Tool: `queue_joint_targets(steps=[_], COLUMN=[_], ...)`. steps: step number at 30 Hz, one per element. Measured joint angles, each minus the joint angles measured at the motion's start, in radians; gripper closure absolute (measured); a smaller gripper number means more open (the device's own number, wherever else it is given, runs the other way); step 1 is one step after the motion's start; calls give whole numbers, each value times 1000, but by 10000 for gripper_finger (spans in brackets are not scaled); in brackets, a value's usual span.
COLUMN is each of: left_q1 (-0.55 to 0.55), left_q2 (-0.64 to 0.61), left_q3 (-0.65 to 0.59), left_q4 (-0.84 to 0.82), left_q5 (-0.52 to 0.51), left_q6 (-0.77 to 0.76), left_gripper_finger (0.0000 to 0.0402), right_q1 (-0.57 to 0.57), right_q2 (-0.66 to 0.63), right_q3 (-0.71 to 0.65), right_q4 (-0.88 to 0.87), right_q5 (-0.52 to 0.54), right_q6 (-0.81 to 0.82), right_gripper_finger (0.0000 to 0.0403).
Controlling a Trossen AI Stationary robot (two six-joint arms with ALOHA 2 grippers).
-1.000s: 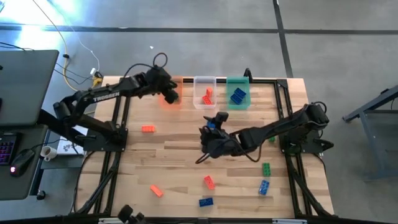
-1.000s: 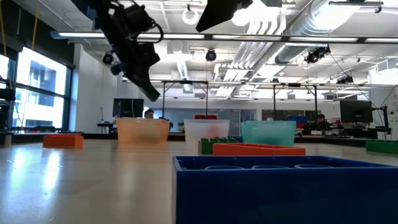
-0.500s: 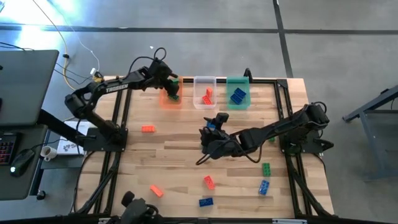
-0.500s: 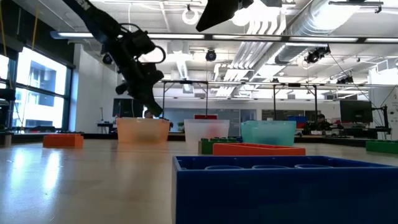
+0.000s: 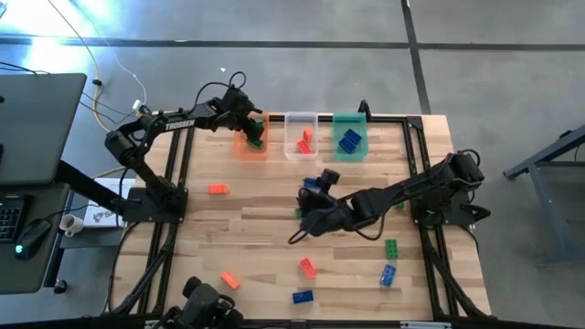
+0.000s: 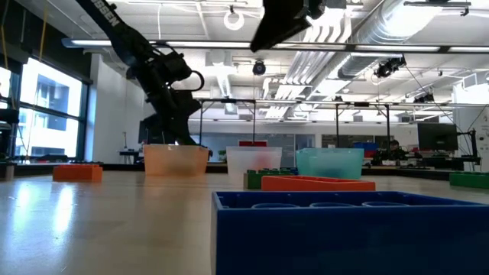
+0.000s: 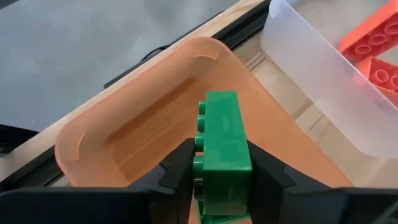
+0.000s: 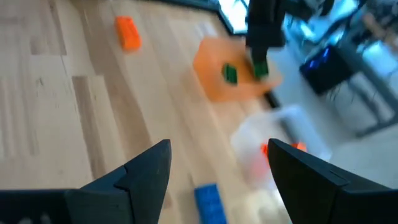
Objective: Sort & place blocks by color
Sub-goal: Put the green game piece into the orange bin, then put the blue game piece into the green bin
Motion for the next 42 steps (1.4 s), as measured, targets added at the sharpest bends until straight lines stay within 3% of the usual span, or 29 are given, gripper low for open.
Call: queue_joint_targets(steps=[9, 16, 25, 36, 42], left_q1=[0, 0, -10, -103, -208], left_q2=[0, 0, -49, -213, -294], left_q3=[0, 2, 121, 125, 53], left_q4=[-1, -5, -137, -225, -254], left_q5=[-4, -4, -4, -1, 0], left_q6=[0, 0, 42, 87, 79], left_gripper_finger=[265, 225, 209, 209, 209], right_q1=[0, -5, -118, -317, -384], right_q2=[0, 0, 0, 0, 0], right_q3=[0, 0, 0, 0, -1], right_q4=[-225, -285, -286, -265, -244], right_q5=[-142, -162, -217, -533, -618], right_q6=[318, 380, 328, 73, -50], right_gripper_finger=[146, 146, 146, 146, 146])
